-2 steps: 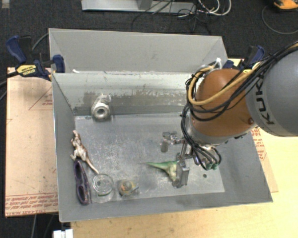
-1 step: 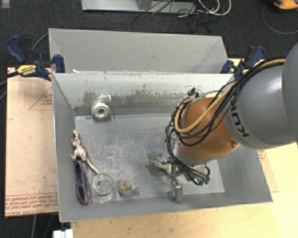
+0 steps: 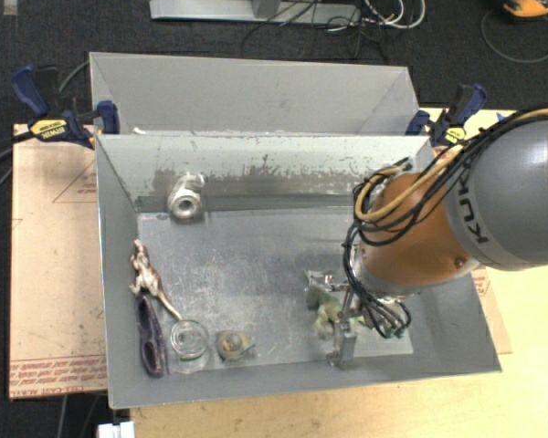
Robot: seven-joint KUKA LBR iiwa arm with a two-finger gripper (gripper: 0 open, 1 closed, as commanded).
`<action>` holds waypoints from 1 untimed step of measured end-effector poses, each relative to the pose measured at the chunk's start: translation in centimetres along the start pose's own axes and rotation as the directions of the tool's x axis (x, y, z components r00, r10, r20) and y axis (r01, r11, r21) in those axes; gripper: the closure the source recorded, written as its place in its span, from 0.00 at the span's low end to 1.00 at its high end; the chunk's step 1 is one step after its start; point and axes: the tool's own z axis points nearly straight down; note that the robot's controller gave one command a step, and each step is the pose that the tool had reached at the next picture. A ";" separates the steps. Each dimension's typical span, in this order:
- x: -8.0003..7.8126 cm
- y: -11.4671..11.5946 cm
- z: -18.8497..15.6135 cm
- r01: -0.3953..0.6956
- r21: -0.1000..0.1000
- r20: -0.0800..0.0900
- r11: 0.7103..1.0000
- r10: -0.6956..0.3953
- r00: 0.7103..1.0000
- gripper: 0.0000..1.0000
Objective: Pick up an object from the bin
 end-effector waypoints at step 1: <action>-4.4 3.9 1.6 0.078 -0.001 0.008 0.997 -0.078 0.997 0.00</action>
Offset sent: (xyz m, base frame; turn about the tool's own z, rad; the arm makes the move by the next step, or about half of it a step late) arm 0.0492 -0.0538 -0.0158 -0.0892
